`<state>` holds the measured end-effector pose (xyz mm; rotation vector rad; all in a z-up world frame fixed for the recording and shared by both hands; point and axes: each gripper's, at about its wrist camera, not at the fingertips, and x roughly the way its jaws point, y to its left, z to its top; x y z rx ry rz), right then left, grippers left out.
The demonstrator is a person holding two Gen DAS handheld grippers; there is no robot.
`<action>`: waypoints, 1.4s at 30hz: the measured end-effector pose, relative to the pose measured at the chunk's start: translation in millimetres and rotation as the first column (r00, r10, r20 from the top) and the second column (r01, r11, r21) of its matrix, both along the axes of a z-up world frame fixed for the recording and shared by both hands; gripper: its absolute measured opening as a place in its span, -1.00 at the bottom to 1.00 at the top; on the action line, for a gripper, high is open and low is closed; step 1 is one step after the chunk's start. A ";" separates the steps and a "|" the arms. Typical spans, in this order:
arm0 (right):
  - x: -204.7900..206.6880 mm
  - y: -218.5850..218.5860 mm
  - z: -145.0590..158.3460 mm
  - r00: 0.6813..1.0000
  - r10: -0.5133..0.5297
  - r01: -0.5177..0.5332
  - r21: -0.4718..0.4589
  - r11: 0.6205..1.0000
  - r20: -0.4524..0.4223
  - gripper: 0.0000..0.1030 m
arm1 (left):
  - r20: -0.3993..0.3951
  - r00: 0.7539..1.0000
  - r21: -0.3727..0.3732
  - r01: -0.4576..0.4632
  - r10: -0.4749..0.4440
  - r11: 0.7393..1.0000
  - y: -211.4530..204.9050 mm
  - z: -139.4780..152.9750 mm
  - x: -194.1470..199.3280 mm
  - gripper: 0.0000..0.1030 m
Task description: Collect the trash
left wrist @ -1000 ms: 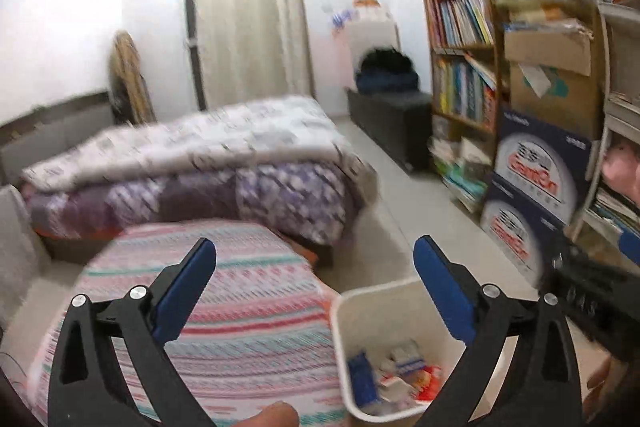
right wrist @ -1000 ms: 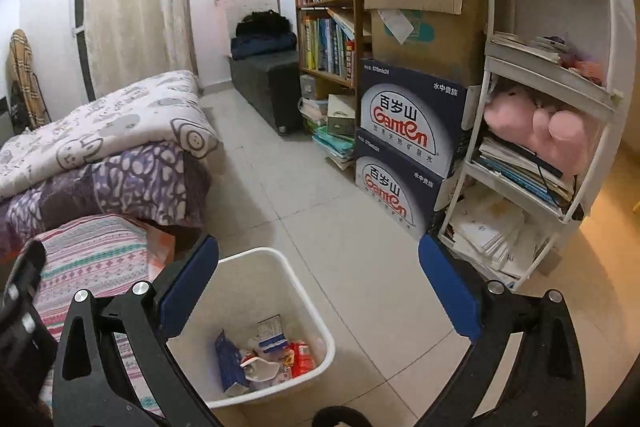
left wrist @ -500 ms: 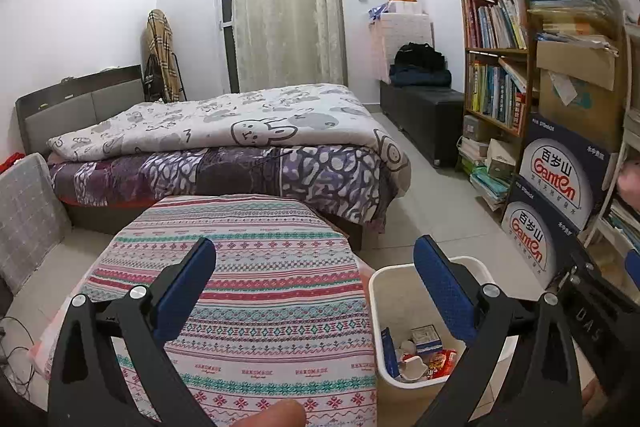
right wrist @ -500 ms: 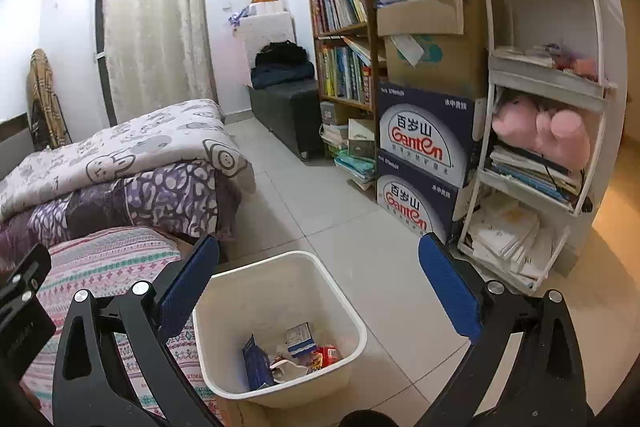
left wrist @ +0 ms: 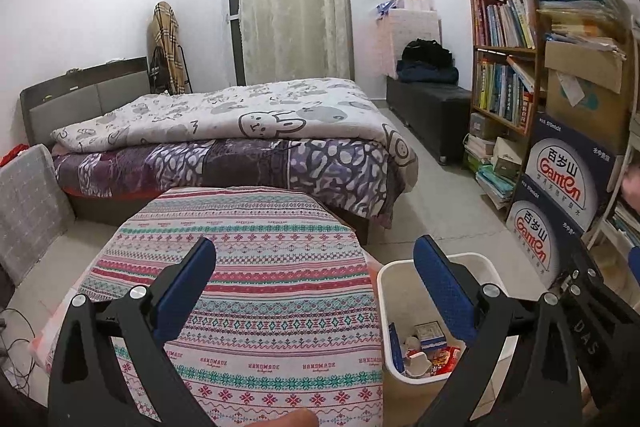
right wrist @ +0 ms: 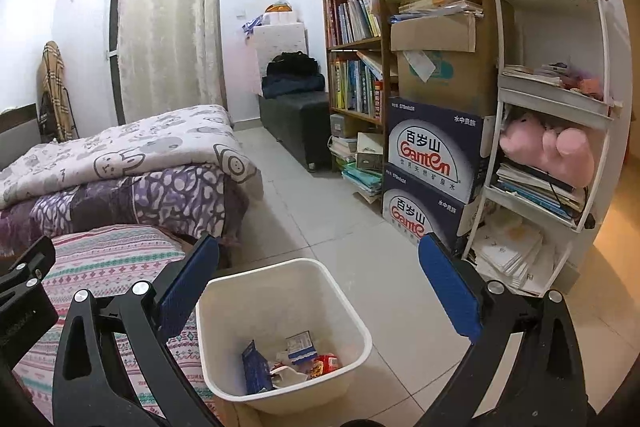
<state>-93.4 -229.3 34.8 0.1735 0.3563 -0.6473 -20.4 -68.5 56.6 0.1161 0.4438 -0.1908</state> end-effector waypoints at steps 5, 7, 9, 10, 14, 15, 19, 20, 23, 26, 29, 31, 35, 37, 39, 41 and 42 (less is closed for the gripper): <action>1.6 -0.3 -0.9 1.000 0.008 -0.008 0.007 1.000 -0.004 0.86 | -0.003 1.000 0.001 -0.004 0.004 1.000 0.3 -1.9 1.6 0.87; 2.0 -1.9 -1.5 1.000 0.009 -0.009 0.014 1.000 -0.007 0.86 | -0.008 1.000 0.003 -0.005 0.005 1.000 -0.7 -3.2 3.0 0.87; 2.3 -2.8 -2.0 1.000 0.010 -0.010 0.018 1.000 -0.008 0.86 | -0.012 1.000 0.005 -0.007 0.007 1.000 -1.7 -4.8 4.0 0.87; 2.4 -3.0 -2.3 1.000 0.010 -0.010 0.019 1.000 -0.008 0.86 | -0.014 1.000 0.006 -0.007 0.007 1.000 -2.0 -5.4 4.9 0.87; 2.5 -3.0 -2.4 1.000 0.012 -0.011 0.019 1.000 -0.009 0.86 | -0.022 1.000 0.004 -0.008 0.009 1.000 -2.2 -6.3 7.1 0.87; 2.5 -3.1 -2.4 1.000 0.012 -0.012 0.019 1.000 -0.009 0.86 | -0.023 1.000 0.003 -0.009 0.009 1.000 -2.4 -6.6 7.4 0.87; 3.2 -3.2 -3.3 1.000 0.013 -0.012 0.022 1.000 -0.013 0.86 | -0.024 1.000 0.006 -0.011 0.011 1.000 -2.7 -7.6 8.3 0.87; 3.9 -3.2 -4.0 1.000 0.013 -0.013 0.023 1.000 -0.014 0.86 | -0.025 1.000 0.007 -0.011 0.011 1.000 -2.9 -8.1 8.6 0.87; 4.3 -3.2 -4.7 1.000 0.015 -0.015 0.023 1.000 -0.014 0.86 | -0.029 0.999 0.008 -0.012 0.013 1.000 -3.2 -9.5 10.1 0.87; 4.9 -2.6 -5.9 1.000 0.017 -0.016 0.021 1.000 -0.016 0.86 | -0.030 0.999 0.007 -0.015 0.015 1.000 -3.3 -10.1 10.7 0.87; 4.8 -2.3 -5.8 1.000 0.015 -0.015 0.024 1.000 -0.016 0.86 | -0.029 0.999 0.008 -0.020 0.020 1.000 -2.9 -10.2 11.2 0.87; 4.9 -2.3 -5.7 1.000 0.015 -0.014 0.024 1.000 -0.015 0.86 | -0.030 0.999 0.010 -0.022 0.022 1.000 -3.1 -10.3 11.7 0.87; 5.7 -2.3 -7.3 1.000 0.018 -0.017 0.028 0.999 -0.018 0.86 | -0.033 0.999 0.015 -0.026 0.027 1.000 -3.3 -11.9 12.3 0.87; 6.2 -1.9 -9.3 1.000 0.019 -0.019 0.033 0.999 -0.019 0.86 | -0.034 0.999 0.017 -0.027 0.028 0.999 -3.0 -12.5 12.9 0.87; 7.0 -0.9 -11.9 1.000 0.021 -0.021 0.034 0.999 -0.021 0.86 | -0.035 0.999 0.019 -0.029 0.029 0.999 -4.0 -12.8 13.8 0.87; 7.1 -1.2 -11.4 1.000 0.021 -0.021 0.033 0.999 -0.021 0.86 | -0.039 0.999 0.019 -0.030 0.030 0.999 -4.2 -13.5 14.2 0.87; 7.2 -1.4 -10.9 1.000 0.021 -0.020 0.033 0.999 -0.021 0.86 | -0.040 0.999 0.019 -0.030 0.030 0.999 -4.4 -13.7 14.3 0.87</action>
